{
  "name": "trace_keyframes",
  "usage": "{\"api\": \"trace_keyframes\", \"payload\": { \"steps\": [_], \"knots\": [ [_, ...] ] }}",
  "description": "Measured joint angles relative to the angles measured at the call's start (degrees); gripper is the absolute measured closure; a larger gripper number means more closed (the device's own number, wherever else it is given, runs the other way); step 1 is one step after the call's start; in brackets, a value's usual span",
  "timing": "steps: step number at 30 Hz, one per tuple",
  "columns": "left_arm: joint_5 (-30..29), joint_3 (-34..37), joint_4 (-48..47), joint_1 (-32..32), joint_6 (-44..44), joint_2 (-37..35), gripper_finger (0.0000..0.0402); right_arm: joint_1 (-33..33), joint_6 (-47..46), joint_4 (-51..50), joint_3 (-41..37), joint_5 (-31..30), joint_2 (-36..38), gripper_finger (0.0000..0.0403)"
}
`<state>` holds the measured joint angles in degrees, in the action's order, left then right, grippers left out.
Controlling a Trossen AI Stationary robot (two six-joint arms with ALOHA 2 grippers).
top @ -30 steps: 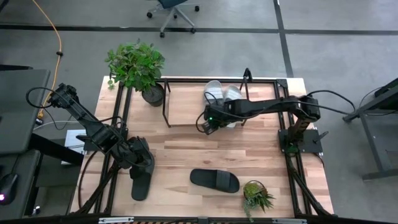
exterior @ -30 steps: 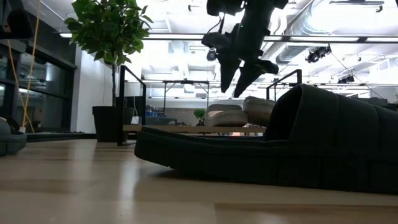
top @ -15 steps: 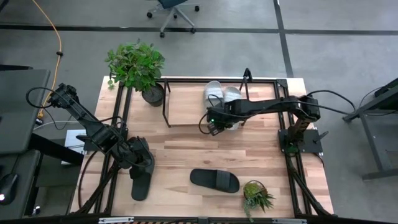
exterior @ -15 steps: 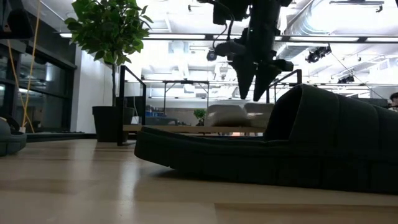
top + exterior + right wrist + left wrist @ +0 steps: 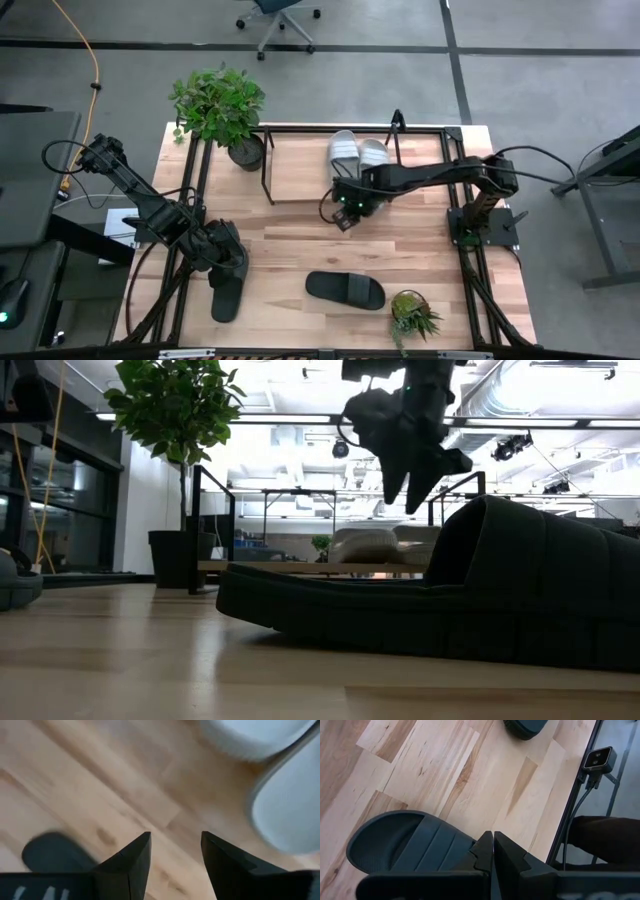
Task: Pick and place slides into the shelf
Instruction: Adjust the slippers on the shelf
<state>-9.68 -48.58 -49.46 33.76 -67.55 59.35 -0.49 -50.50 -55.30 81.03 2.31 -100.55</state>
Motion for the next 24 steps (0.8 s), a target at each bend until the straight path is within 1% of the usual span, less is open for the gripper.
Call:
{"api": "trace_keyframes", "payload": {
  "steps": [1, 5, 8, 19, 24],
  "knots": [
    [0.00, 0.00, -0.01, 0.00, 0.00, -0.02, 0.0396, 0.35, 0.04, -0.40, -0.04, 0.16, -0.01, 0.0238],
    [-0.06, 0.00, 0.01, 0.00, 0.17, -0.02, 0.0396, 1.11, 0.04, -5.28, -0.17, -2.31, -0.60, 0.0238],
    [-0.08, 0.00, -0.01, 0.00, 0.20, -0.02, 0.0396, 1.06, 0.53, -7.20, -0.17, -2.24, -1.09, 0.0238],
    [-0.24, 0.00, 0.00, 0.00, -0.19, -0.01, 0.0396, 1.59, 4.31, -7.86, -0.17, -0.51, -6.45, 0.0238],
    [-0.22, 0.00, 0.04, -0.01, -0.24, 0.00, 0.0396, 1.53, 4.16, -8.73, -0.21, -1.82, -8.62, 0.0238]
  ]
}}
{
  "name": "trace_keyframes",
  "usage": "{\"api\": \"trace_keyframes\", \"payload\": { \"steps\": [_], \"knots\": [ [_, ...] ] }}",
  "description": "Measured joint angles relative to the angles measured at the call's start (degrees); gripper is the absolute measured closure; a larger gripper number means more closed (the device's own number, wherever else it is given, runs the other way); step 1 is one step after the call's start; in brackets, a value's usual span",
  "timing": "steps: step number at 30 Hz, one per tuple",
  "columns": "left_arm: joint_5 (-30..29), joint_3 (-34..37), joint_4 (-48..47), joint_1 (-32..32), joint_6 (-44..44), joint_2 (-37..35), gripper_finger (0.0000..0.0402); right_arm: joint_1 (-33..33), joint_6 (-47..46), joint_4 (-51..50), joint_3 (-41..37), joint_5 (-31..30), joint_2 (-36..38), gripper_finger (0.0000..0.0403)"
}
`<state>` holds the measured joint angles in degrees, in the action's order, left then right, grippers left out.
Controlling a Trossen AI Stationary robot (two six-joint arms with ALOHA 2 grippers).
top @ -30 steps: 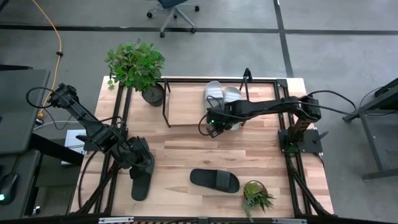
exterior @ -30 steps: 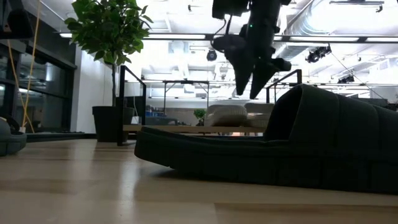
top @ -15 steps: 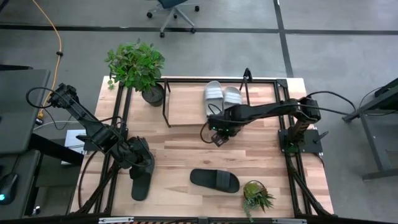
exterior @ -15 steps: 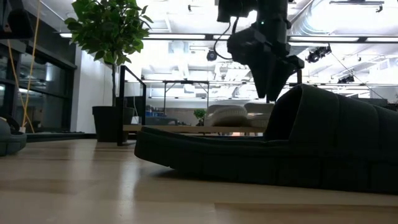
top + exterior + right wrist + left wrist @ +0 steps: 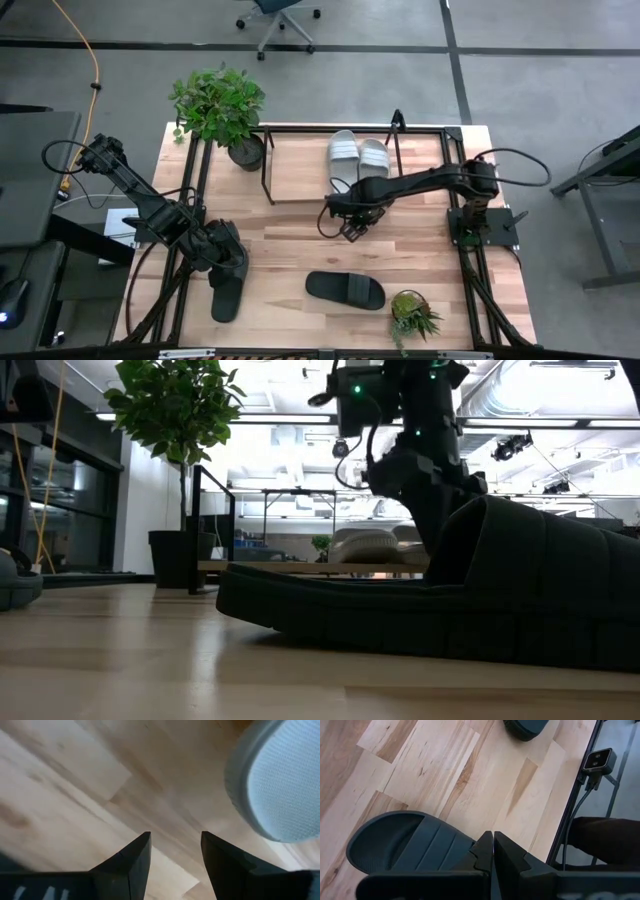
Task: Pick and place slides into the shelf
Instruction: Adjust the slippers on the shelf
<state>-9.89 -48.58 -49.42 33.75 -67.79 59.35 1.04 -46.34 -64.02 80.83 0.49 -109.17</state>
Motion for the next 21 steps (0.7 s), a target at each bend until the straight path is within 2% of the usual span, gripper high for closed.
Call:
{"api": "trace_keyframes", "payload": {
  "steps": [21],
  "knots": [
    [0.44, 0.00, 0.01, -0.01, -0.05, 0.00, 0.0396, -0.76, -6.33, -5.60, -0.01, -11.62, -1.26, 0.0238]
  ]
}}
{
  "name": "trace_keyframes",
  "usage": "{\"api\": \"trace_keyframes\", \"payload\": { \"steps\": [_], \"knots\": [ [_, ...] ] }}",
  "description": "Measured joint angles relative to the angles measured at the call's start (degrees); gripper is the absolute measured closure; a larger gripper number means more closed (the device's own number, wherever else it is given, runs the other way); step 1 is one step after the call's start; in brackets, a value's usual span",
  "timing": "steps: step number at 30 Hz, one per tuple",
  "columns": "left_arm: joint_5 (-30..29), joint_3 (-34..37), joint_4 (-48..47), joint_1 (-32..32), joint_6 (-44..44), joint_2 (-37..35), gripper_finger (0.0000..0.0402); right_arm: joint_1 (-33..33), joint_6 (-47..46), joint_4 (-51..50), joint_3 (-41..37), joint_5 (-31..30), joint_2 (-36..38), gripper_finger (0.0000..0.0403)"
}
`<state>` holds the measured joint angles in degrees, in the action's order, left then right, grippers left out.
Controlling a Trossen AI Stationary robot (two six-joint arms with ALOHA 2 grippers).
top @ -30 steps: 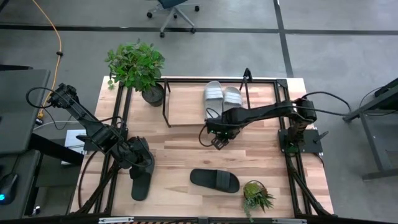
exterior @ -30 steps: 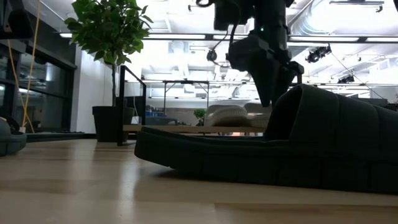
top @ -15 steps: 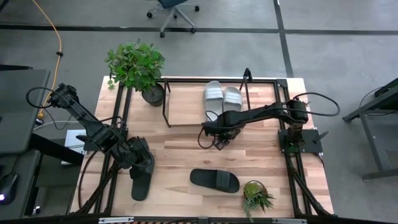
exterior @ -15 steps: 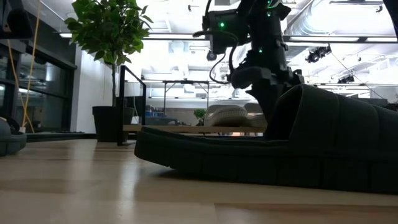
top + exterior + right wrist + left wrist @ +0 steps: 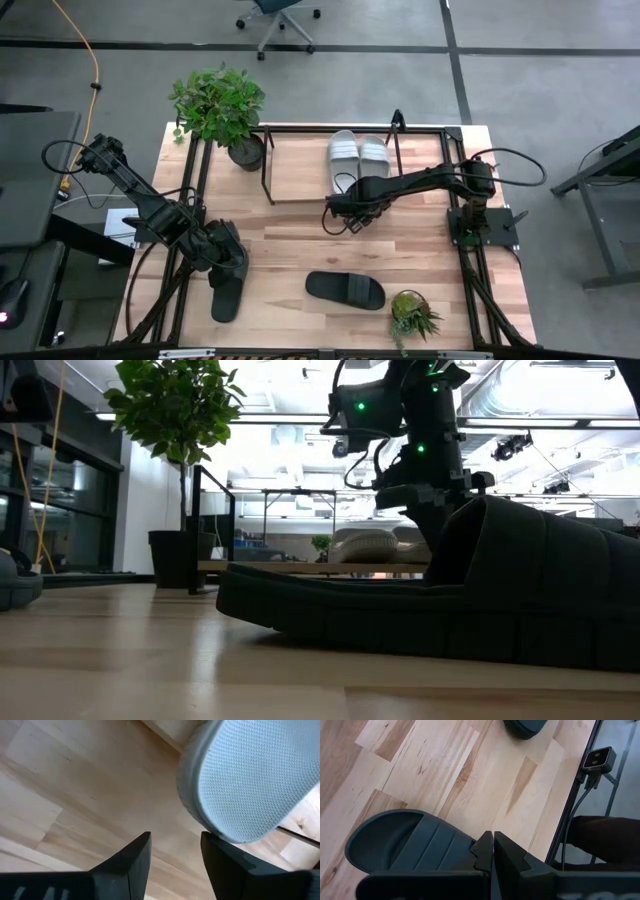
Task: Pick and place slides into the shelf
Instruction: Adjust the slippers on the shelf
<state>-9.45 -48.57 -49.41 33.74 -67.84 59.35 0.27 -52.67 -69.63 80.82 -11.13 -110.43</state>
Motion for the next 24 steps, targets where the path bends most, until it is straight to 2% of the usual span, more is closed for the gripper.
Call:
{"api": "trace_keyframes", "payload": {
  "steps": [6, 14, 18, 20, 24],
  "knots": [
    [0.00, 0.00, 0.00, 0.00, 0.00, 0.00, 0.0396, 0.00, -0.01, -0.10, 0.00, -0.15, 0.00, 0.0238],
    [-0.01, 0.00, 0.00, 0.00, -0.02, 0.00, 0.0396, 0.89, 1.09, 0.88, 0.13, 6.28, 0.00, 0.0238],
    [-0.02, 0.00, -0.02, 0.00, 0.00, 0.00, 0.0396, 1.66, 3.44, 5.48, 2.83, 8.50, -0.01, 0.0238],
    [-0.04, 0.00, 0.00, 0.00, 0.00, 0.00, 0.0396, 2.05, 5.17, 8.06, 5.65, 7.61, -0.02, 0.0238],
    [-0.09, 0.00, 0.00, 0.00, 0.00, 0.00, 0.0396, 1.13, 8.00, 14.19, 12.16, 0.32, 0.00, 0.0238]
  ]
}}
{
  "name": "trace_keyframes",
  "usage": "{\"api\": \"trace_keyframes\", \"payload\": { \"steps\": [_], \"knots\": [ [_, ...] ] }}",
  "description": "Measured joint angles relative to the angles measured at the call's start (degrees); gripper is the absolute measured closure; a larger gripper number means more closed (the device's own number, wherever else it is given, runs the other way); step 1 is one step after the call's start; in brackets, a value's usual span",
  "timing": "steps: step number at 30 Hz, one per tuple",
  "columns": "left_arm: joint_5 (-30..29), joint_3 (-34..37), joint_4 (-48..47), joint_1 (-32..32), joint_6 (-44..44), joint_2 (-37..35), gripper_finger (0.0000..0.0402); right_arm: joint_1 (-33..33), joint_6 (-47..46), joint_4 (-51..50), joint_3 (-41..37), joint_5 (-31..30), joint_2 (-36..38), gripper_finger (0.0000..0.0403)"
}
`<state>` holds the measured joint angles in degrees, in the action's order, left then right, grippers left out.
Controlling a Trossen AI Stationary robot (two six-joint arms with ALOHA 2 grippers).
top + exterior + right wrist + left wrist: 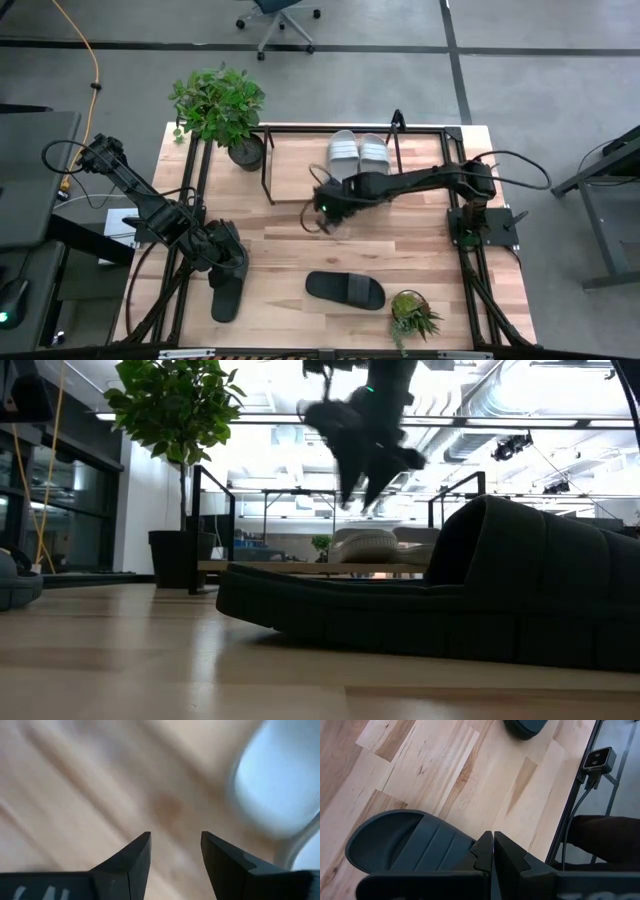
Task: Pick and place slides into the shelf
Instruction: Adjust the slippers on the shelf
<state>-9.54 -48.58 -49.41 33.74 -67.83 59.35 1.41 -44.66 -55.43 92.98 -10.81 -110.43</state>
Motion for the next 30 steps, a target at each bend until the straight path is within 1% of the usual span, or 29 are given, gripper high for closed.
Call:
{"api": "trace_keyframes", "payload": {
  "steps": [1, 3, 5, 9, 11, 19, 30],
  "knots": [
    [-0.06, 0.02, -0.02, 0.00, 0.00, 0.00, 0.0396, -0.84, 0.57, 1.12, 1.26, -2.06, 0.04, 0.0238],
    [-0.13, 0.00, 0.00, 0.00, 0.00, 0.00, 0.0396, -3.40, 1.60, 2.99, 2.77, -3.05, 0.11, 0.0238],
    [-0.13, 0.00, -0.01, 0.00, -0.16, 0.00, 0.0396, -6.29, 3.02, 5.88, 3.04, -0.55, 0.09, 0.0238],
    [-0.13, 0.00, 0.00, 0.00, -0.41, 0.00, 0.0396, -11.35, 5.03, 13.48, 1.78, 6.86, -0.11, 0.0238],
    [-0.13, 0.00, -0.02, 0.00, -1.10, 0.00, 0.0396, -12.99, 6.09, 15.05, 1.74, 8.60, -0.76, 0.0238],
    [-0.13, 0.00, 0.00, 0.00, -2.97, 0.00, 0.0396, -17.69, 10.23, 18.68, 1.80, 8.74, -1.77, 0.0238],
    [-0.37, 0.00, 0.04, 0.00, -5.09, 0.00, 0.0396, -21.31, 13.72, 22.44, 1.87, 9.51, -3.87, 0.0238]
  ]
}}
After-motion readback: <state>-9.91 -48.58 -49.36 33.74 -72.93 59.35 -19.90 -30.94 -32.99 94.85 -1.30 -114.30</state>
